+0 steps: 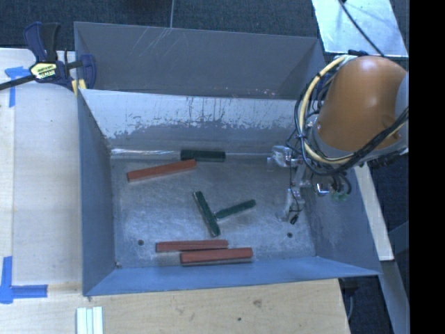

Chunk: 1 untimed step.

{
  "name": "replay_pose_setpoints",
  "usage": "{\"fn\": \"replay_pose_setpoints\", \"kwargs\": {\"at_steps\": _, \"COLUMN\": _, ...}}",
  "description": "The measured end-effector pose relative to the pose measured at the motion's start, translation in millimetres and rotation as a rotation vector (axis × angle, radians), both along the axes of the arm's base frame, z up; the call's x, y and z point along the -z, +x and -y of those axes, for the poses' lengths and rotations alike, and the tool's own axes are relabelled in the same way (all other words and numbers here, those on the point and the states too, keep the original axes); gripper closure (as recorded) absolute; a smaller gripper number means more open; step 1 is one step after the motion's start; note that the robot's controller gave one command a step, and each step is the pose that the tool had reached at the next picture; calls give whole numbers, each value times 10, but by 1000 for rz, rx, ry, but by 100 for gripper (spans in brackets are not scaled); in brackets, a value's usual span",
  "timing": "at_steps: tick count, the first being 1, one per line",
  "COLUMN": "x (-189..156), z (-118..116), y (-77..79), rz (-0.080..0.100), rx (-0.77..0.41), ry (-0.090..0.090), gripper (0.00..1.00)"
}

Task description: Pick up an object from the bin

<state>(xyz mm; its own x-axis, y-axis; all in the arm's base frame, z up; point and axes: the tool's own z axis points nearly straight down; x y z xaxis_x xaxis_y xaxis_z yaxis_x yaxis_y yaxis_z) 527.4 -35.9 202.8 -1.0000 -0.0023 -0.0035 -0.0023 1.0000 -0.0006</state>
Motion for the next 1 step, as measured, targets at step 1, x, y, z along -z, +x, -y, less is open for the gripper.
{"fn": "replay_pose_setpoints", "kwargs": {"at_steps": 1, "x": 1299, "z": -553, "y": -129, "rz": -9, "rx": -61, "ry": 2, "gripper": 0}}
